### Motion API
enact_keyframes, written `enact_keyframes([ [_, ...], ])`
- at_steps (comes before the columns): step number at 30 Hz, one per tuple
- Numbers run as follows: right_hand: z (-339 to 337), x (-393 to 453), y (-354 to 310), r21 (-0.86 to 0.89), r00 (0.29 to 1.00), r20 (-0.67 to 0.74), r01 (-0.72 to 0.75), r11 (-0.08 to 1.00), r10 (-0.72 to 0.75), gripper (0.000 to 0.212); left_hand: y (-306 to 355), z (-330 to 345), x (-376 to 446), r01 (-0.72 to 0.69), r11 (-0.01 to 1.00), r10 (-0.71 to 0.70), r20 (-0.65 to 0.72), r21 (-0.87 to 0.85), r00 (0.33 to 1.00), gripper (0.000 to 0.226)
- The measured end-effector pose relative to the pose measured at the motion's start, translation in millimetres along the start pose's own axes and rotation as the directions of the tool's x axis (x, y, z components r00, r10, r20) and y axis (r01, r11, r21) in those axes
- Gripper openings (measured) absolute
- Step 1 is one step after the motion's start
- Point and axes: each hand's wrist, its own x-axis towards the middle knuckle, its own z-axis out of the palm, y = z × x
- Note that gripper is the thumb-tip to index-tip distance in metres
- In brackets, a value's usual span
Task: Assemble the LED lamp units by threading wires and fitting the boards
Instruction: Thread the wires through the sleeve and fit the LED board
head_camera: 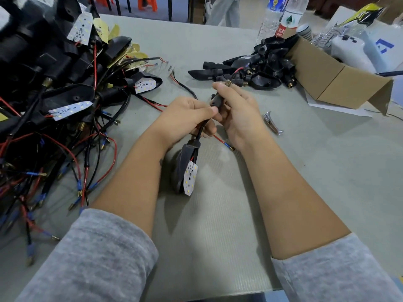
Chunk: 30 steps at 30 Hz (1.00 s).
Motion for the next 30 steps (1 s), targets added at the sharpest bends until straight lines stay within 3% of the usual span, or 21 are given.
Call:
enact_keyframes([
  [8,-2.5,2.2,-5.1,0.233,0.985,-0.173,0.061,0.971,-0.021,0.008,2.6,-2.4,2.2,0.063,0.996,-0.063,0.007,-0.063,0.998,0.034],
  [12,1.3,-1.4,-1.1,0.009,0.999,-0.053,-0.008,1.000,0.008,0.013,0.7,-2.8,1.4,0.045,0.989,-0.040,0.036,-0.138,0.999,0.035],
  [16,1.8,-1.5,0.3,-0.006,0.999,0.000,-0.034,0.999,0.034,0.017,1.1,-1.6,2.4,0.032,0.987,-0.026,0.042,-0.160,0.999,0.034],
  [21,0.6,0.5,-0.9,0.088,0.997,-0.076,0.021,0.996,-0.014,0.012,-0.9,-4.3,5.4,0.053,0.988,-0.058,-0.029,-0.142,0.998,0.034],
  [26,-3.9,2.1,-5.0,0.206,0.967,-0.255,0.087,0.975,-0.033,0.011,-3.8,-5.3,8.8,0.035,0.953,-0.063,-0.083,-0.302,0.994,0.025],
  [28,-5.0,2.7,-5.4,0.216,0.958,-0.283,0.104,0.971,-0.040,0.011,-5.7,-9.3,9.5,0.019,0.972,-0.051,-0.128,-0.236,0.991,0.034],
  [30,-5.1,3.5,-4.9,0.214,0.952,-0.304,0.114,0.970,-0.045,0.011,-7.7,-13.5,7.3,0.009,1.000,-0.008,-0.155,0.005,0.988,0.041],
])
